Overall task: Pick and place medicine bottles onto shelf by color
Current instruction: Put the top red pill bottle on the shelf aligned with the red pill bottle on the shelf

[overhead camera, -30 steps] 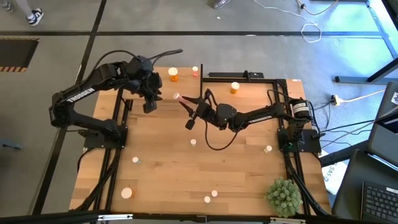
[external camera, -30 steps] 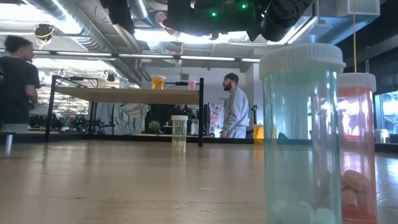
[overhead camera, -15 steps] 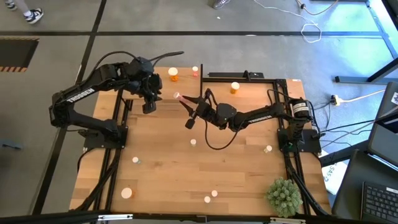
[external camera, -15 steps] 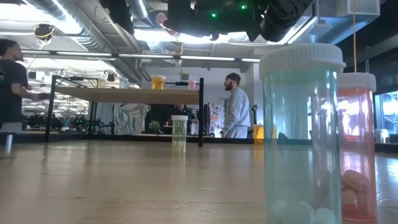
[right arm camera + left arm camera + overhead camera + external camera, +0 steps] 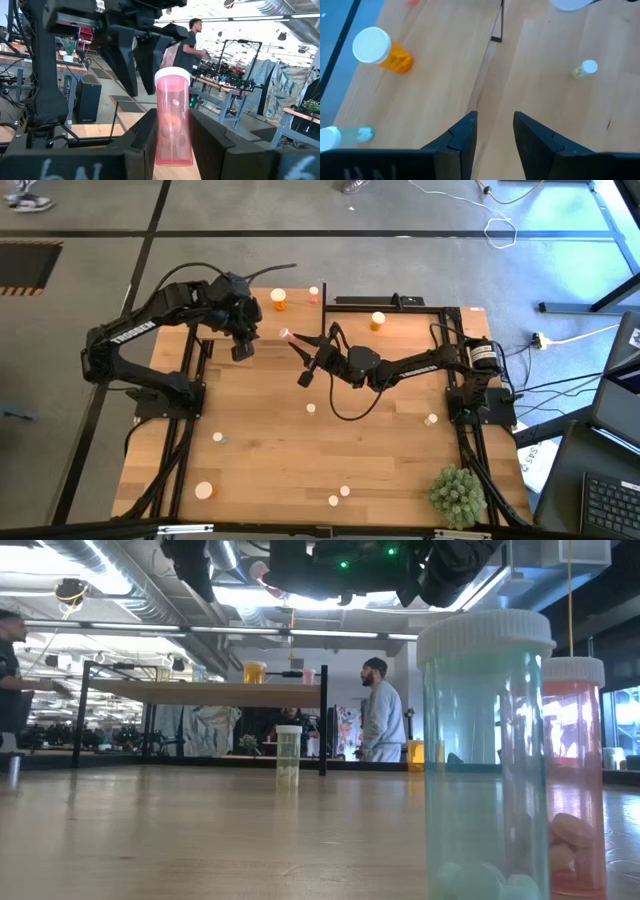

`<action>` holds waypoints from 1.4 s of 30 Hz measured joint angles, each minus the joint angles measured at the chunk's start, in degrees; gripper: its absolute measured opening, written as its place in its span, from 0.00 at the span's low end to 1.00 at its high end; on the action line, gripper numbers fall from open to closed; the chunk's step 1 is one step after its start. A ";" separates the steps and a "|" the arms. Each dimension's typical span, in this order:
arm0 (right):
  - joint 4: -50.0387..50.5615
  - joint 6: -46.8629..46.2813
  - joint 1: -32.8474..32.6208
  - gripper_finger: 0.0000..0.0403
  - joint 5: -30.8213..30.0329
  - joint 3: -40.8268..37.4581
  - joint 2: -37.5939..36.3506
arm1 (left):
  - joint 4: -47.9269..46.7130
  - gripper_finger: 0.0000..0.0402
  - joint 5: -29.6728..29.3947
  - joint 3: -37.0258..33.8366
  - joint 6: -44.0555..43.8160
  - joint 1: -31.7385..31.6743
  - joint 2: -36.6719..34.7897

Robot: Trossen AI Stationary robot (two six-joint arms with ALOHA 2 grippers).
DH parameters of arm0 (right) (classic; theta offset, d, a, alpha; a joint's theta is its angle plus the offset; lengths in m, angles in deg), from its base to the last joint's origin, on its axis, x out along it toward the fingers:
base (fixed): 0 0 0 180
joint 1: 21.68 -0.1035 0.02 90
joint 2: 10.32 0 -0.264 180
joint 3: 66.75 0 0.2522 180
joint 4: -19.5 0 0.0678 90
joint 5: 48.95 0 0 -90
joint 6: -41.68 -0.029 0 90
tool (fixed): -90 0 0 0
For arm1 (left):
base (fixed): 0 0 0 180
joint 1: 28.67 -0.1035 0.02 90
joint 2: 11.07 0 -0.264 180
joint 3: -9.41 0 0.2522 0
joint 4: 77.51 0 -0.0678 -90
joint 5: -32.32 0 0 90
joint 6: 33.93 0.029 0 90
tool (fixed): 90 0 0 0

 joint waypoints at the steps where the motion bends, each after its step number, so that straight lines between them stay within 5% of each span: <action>1: 0.00 0.00 0.00 0.26 0.00 0.00 0.00 | 0.06 0.30 0.01 0.00 0.49 0.02 -0.03; 42: 0.00 0.00 0.00 0.26 -0.07 0.00 0.00 | 1.22 0.25 -3.39 0.00 1.54 0.57 0.01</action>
